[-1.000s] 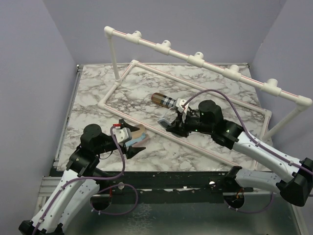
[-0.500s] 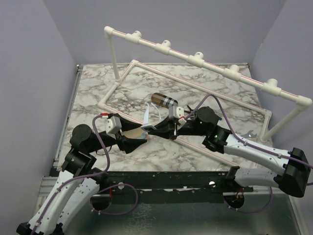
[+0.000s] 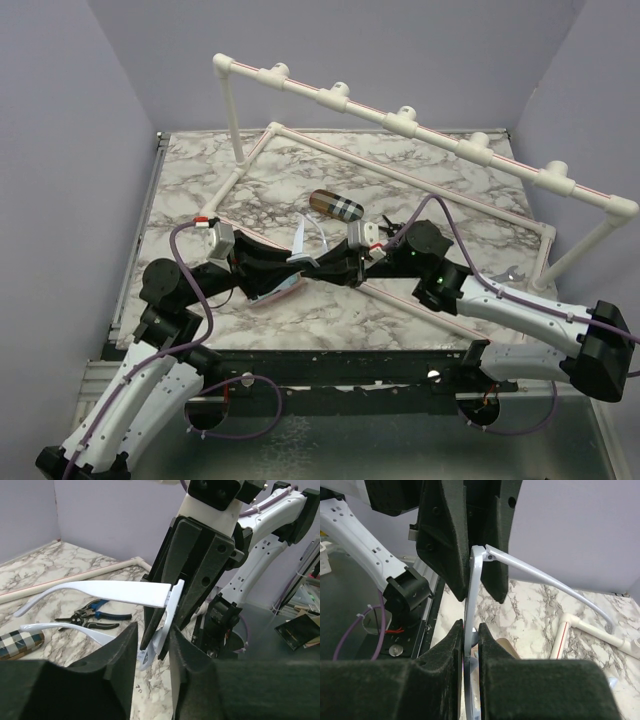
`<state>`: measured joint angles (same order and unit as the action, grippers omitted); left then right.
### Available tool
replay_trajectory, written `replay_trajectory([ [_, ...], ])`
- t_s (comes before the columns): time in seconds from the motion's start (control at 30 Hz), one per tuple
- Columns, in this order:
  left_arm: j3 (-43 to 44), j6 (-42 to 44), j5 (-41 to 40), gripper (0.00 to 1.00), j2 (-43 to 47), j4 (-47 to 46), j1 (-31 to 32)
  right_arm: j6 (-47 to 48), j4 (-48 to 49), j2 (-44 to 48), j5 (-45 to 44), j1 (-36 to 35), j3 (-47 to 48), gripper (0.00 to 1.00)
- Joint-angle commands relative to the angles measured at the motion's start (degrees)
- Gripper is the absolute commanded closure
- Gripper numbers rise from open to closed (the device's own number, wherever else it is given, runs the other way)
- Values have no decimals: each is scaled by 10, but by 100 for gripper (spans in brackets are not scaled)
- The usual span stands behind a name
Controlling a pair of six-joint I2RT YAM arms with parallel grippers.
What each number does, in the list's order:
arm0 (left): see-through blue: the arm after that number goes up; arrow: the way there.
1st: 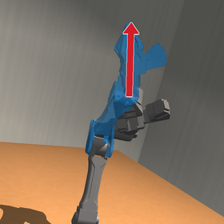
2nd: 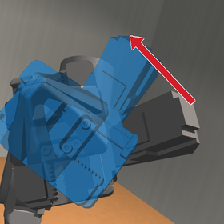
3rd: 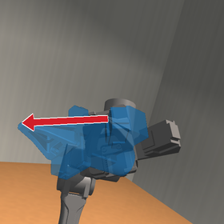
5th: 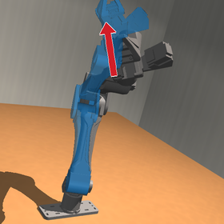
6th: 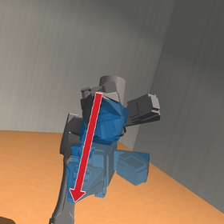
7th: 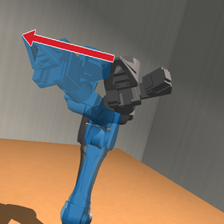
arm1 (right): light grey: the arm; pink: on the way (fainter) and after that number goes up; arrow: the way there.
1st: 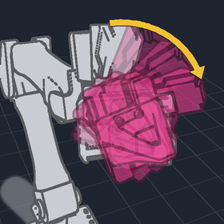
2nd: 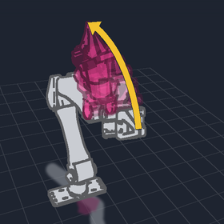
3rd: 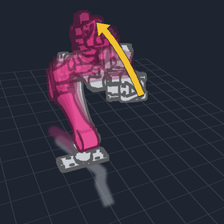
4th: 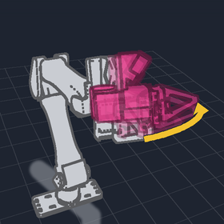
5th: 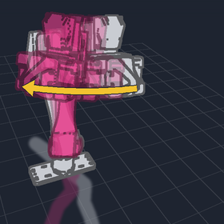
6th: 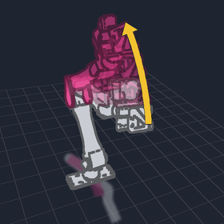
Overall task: Organize the sunglasses
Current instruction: Fold the sunglasses at the center of the board.
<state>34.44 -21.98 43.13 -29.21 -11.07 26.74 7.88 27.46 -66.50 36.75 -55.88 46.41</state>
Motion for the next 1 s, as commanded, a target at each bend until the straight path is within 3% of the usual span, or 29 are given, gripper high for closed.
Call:
replay_trajectory([
  [0.0, -15, -30, 0, 73, -9, -39, -1, 10, 29, -5, 22, -7, -1, 100],
  [0.23, -16, -33, 21, 80, -14, -54, 0, 3, 40, -22, 24, -7, 8, 100],
  [0.33, -21, -37, 34, 100, -14, -55, 1, 1, 46, -30, 31, -7, 15, 99],
  [0.4, -19, -32, 39, 100, -10, -55, 1, 5, 32, -34, 30, -7, 26, 98],
  [0.57, 9, 63, 46, 100, -2, 23, 1, 17, -35, -13, -21, -7, 29, 67],
  [0.7, 24, 198, 16, 100, 6, 139, 1, 36, -142, 37, -88, -7, 25, 55],
  [0.83, 30, 337, 3, 100, 18, 213, 1, 59, -227, 105, -123, -7, 25, 57],
  [0.93, 32, 425, 28, 100, 20, 251, 1, 66, -224, 136, -134, -7, 34, 69],
  [0.97, 33, 450, 38, 100, 20, 264, 1, 66, -212, 133, -138, -7, 41, 77],
])
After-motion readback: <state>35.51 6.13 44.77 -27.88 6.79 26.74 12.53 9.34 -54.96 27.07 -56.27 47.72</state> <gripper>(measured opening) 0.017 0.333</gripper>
